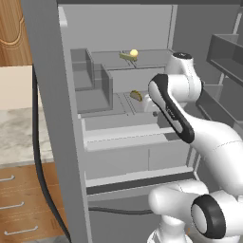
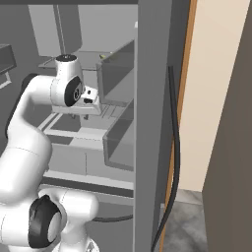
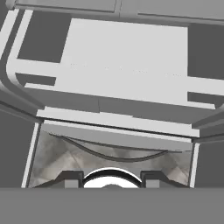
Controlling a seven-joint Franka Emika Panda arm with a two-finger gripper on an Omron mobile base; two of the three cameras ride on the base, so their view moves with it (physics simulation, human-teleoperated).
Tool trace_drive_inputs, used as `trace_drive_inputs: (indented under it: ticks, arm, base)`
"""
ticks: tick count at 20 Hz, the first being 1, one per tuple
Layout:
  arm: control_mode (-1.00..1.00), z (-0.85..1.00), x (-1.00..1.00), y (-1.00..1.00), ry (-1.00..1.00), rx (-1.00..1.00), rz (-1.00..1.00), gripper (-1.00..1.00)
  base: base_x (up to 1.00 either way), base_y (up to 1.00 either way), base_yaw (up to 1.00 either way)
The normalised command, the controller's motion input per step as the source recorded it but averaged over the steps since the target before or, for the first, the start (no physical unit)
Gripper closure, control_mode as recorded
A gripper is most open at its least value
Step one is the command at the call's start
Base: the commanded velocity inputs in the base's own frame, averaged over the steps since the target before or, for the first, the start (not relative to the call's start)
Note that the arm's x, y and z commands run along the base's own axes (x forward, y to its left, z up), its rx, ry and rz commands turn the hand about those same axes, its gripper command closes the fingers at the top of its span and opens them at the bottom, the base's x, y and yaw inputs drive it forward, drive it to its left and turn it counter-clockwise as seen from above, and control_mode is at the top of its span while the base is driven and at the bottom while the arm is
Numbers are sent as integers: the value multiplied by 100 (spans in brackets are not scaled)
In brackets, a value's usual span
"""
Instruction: Pick the egg and butter from the fridge and place them by the bowl for mixing.
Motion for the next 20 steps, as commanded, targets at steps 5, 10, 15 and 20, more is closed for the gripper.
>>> trace_drive_inputs:
  ticks: [5,10,15,20]
  arm:
    - [-100,6,-10,1,-24,0,1,-100]
    - [-100,40,-1,6,-42,0,0,-100]
    - [-100,51,0,3,-31,1,0,-100]
    - [-100,41,0,0,-9,1,0,-100]
  base:
    - [0,0,0]
    - [0,0,0]
    - [0,0,0]
    - [0,0,0]
